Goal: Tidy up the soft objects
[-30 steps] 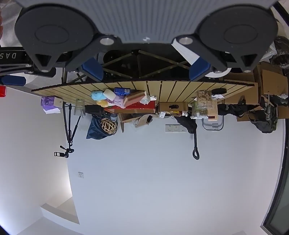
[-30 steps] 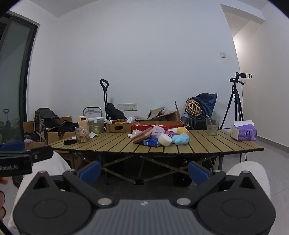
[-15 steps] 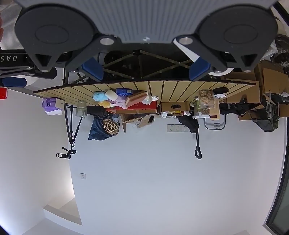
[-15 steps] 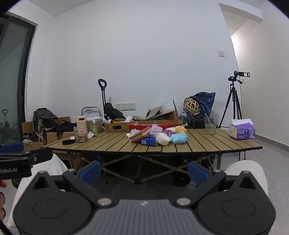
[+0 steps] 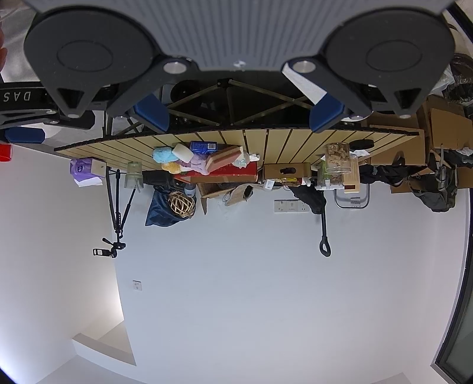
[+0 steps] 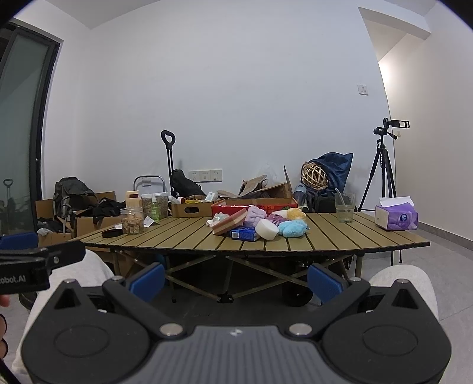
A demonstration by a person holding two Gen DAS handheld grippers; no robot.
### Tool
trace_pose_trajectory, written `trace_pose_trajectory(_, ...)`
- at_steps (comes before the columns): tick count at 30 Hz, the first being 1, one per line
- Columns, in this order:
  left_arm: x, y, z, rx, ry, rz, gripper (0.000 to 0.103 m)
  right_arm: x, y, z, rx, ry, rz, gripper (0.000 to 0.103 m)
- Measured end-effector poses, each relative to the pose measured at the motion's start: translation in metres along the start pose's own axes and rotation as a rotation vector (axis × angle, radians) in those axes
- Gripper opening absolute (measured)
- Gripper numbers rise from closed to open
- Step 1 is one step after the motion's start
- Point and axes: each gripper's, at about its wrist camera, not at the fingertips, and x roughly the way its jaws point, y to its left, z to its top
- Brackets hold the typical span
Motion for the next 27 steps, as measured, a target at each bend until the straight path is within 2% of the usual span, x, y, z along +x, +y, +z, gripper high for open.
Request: trace_pose_trajectory(27, -0.0004, 0.0011, -0.0006, 0.003, -0.012, 0.0, 0.103, 0.003, 0.0004, 0.0, -0.004, -0.003, -0.013, 0.103)
